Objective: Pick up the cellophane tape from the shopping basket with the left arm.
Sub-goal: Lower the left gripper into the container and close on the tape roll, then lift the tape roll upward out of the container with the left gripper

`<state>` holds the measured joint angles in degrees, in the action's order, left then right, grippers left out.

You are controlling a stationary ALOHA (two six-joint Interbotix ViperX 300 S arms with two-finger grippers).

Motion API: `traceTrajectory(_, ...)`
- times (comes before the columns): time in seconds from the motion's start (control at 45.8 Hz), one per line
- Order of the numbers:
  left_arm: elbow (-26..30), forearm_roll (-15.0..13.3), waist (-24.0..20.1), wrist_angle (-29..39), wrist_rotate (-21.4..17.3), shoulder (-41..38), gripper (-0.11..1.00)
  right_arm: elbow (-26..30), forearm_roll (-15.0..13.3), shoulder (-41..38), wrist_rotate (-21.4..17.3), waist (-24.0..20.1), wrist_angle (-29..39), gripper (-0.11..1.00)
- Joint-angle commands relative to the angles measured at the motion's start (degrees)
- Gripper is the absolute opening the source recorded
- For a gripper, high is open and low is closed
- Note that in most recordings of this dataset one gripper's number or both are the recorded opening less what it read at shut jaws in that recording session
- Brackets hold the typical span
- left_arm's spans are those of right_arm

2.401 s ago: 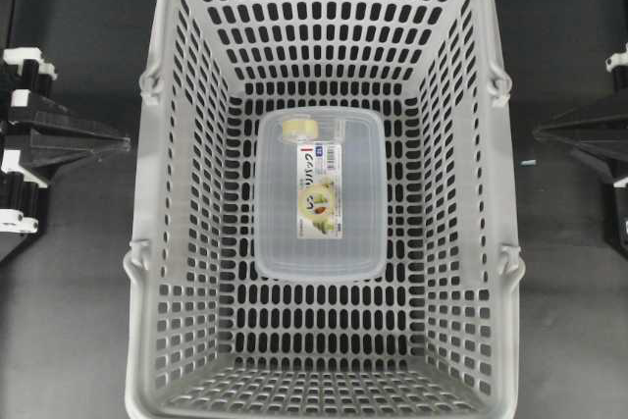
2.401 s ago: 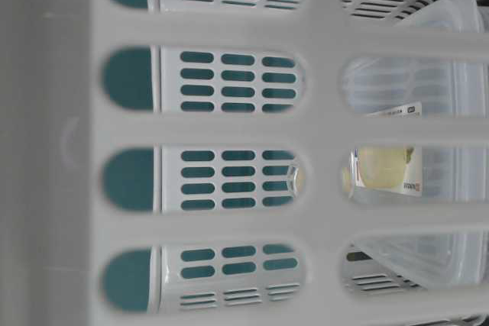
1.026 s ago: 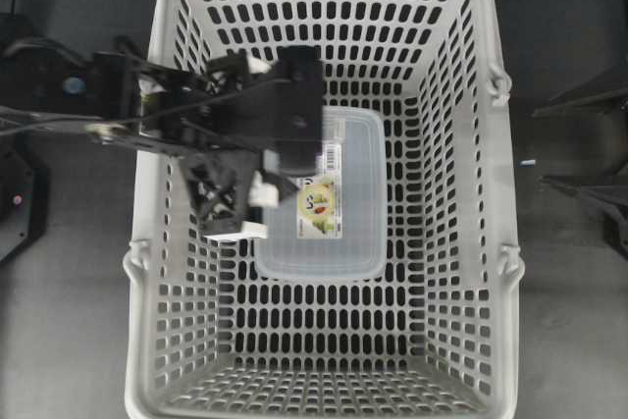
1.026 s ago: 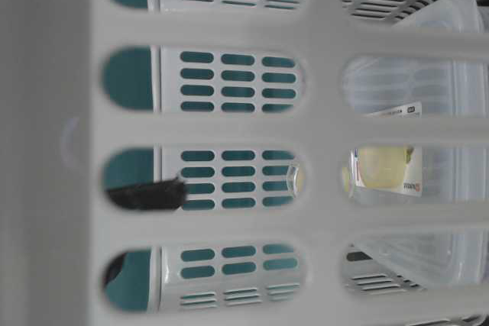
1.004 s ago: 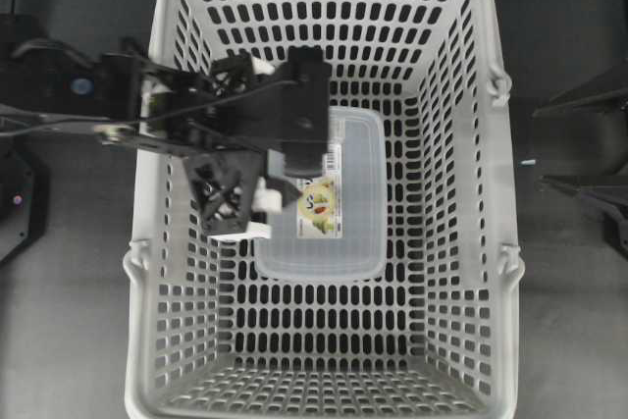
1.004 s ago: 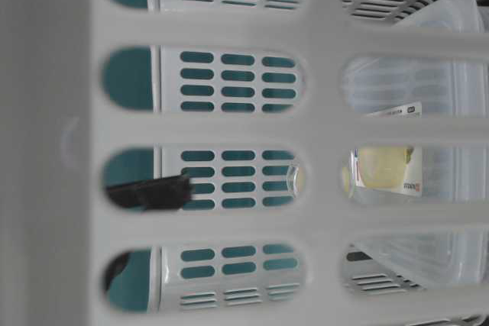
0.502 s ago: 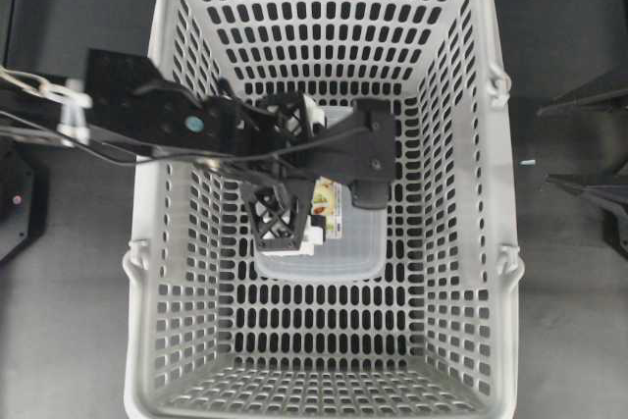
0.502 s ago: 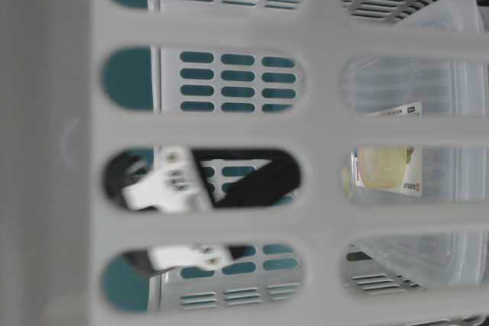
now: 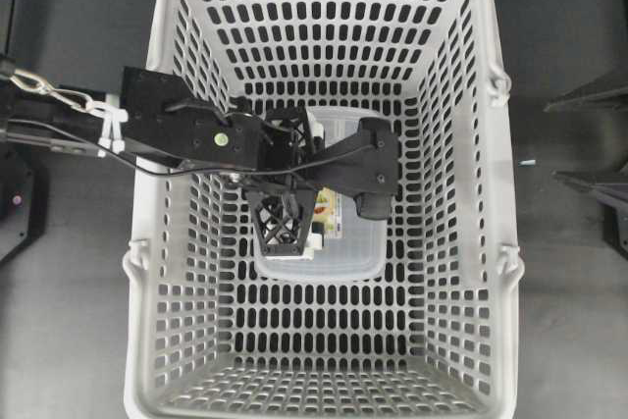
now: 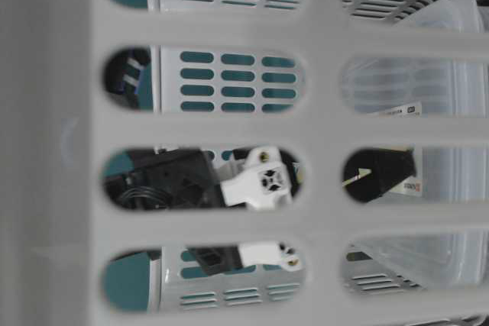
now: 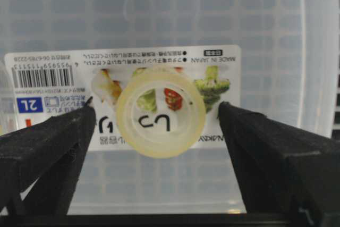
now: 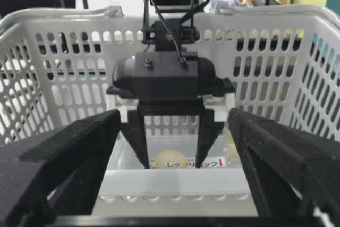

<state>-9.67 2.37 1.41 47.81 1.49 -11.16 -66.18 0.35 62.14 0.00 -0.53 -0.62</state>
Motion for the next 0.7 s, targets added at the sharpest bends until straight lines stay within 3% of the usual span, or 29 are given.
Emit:
traceTrajectory(0.0, -0.1, 0.2, 0.1, -1.6, -0.1, 0.3, 0.90, 1.1, 0.1, -0.4, 0.1, 0.0, -0.6, 0.79)
traceTrajectory(0.218, -0.4, 0.2, 0.1, -1.9, 0.0, 0.4, 0.87, 1.0, 0.1, -0.4, 0.0, 0.0, -0.6, 0.79)
traceTrajectory(0.284, -0.3, 0.2, 0.3, -1.6, -0.1, 0.4, 0.79, 1.1, 0.1, -0.4, -0.1, 0.0, -0.6, 0.79)
traceTrajectory(0.415, 0.9, 0.2, 0.5, 0.0, -0.1, 1.0, 0.49, 1.0, 0.1, -0.4, -0.3, -0.1, -0.6, 0.79)
traceTrajectory(0.524, 4.0, 0.2, 0.9, 2.1, -0.1, 2.5, 0.50, 1.0, 0.1, -0.4, -0.3, -0.1, -0.6, 0.79)
traceTrajectory(0.677, 12.5, 0.1, 1.9, 10.7, 0.0, 4.5, 0.50, 1.0, 0.1, -0.4, -0.3, -0.1, -0.6, 0.79)
